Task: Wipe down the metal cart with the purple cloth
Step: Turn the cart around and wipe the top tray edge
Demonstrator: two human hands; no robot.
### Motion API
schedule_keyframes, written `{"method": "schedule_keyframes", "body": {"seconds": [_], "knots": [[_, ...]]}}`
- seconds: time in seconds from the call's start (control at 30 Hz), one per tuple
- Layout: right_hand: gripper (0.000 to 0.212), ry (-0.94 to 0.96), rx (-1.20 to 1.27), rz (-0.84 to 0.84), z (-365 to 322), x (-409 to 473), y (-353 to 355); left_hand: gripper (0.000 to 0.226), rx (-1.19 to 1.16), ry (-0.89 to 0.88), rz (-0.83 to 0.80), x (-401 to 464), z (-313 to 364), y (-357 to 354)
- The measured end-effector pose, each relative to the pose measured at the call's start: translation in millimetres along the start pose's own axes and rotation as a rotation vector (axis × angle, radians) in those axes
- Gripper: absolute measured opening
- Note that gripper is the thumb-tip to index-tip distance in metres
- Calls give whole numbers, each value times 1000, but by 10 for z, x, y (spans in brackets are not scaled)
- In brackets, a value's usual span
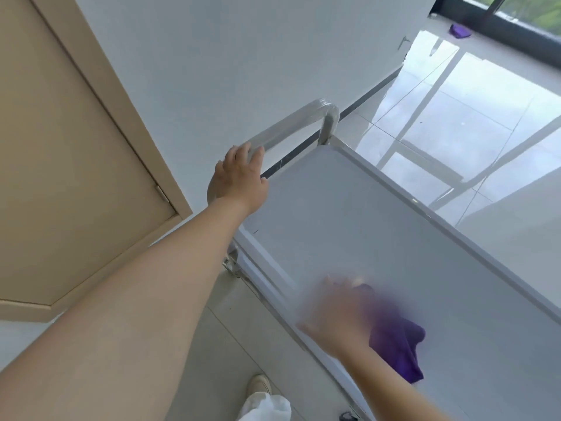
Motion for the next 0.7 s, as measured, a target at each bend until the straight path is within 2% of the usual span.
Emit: {"method": "schedule_keyframes", "body": {"seconds": [0.07, 0.17, 0.33, 0.7], "knots": [[102, 2, -10, 10, -5, 4, -7, 58, 19, -20, -14, 118, 6, -15], [102, 11, -28, 5, 9, 22, -13, 63, 25, 61, -95, 236, -6, -30], [102, 42, -34, -9, 20, 77, -19, 85, 229, 70, -70, 180, -49, -26], [103, 217, -134, -29, 214, 184, 38, 86, 221, 268, -85, -338, -245, 38]]}}
Point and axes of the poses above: each hand's wrist, its own x-axis towards the middle knuckle, its own y-axis out of the back of the hand, z = x × y, the point moved 4 cm from there along x, towards the middle knuckle, and after that the axes turned 3 degrees about -x, right-handed, at the moved point
